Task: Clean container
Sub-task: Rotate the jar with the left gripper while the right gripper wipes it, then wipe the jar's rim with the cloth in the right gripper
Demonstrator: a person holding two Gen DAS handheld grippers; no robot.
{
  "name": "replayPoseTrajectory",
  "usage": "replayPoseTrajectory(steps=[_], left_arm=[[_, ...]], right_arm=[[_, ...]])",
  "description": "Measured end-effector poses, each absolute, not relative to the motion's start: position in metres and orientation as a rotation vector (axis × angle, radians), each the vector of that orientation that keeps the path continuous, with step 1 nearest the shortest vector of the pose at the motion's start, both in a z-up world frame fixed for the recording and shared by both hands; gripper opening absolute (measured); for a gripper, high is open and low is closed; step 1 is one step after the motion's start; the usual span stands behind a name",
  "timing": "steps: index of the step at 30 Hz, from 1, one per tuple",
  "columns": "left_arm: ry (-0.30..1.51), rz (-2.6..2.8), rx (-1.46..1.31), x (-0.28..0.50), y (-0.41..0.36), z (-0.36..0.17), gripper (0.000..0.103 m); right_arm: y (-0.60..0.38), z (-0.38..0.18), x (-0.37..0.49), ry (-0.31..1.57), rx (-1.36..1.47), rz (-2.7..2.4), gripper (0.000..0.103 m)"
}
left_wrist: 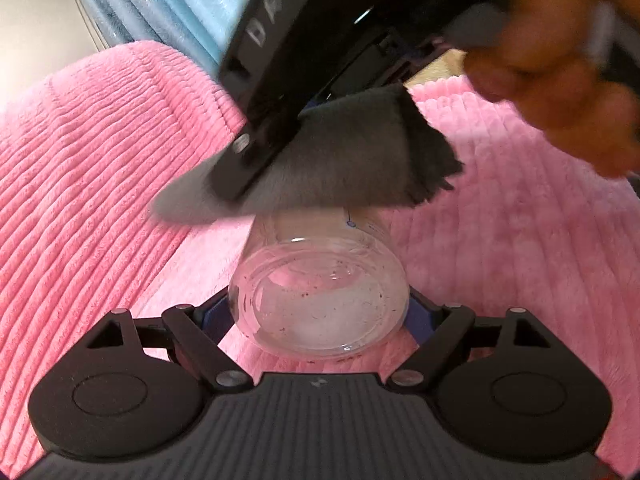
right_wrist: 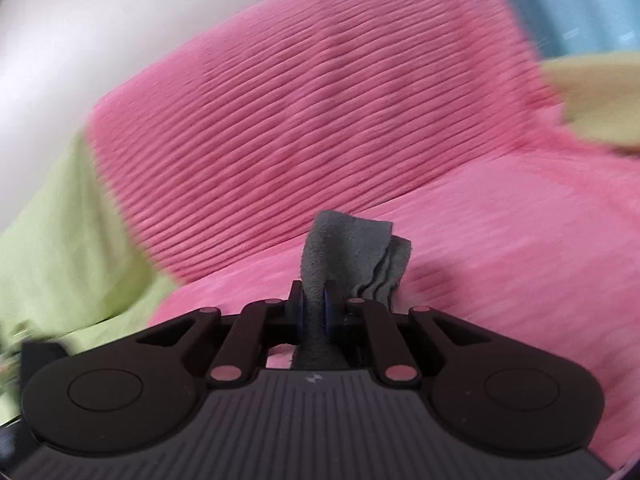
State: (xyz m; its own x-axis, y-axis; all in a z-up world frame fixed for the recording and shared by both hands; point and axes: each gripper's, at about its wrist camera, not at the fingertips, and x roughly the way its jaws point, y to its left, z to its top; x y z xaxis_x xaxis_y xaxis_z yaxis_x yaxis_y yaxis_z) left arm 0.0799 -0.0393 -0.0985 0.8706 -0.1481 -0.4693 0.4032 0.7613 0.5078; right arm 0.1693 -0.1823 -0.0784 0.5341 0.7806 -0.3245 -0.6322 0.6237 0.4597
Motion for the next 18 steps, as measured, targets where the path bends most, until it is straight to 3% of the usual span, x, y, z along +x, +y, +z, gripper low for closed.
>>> replayPoseTrajectory(steps=[9, 18], left_arm=[[0.404, -0.33, 0.629, 0.078, -0.041, -0.101, 0.085], [0.509, -0.424, 0.188, 0.108, -0.003, -0.089, 0.085]], right_arm=[[-0.198, -0.088, 0.189, 0.517, 0.377, 0.701, 0.006], [-0.192, -0.083, 0.18, 0.522, 0.357, 0.747, 0.007]])
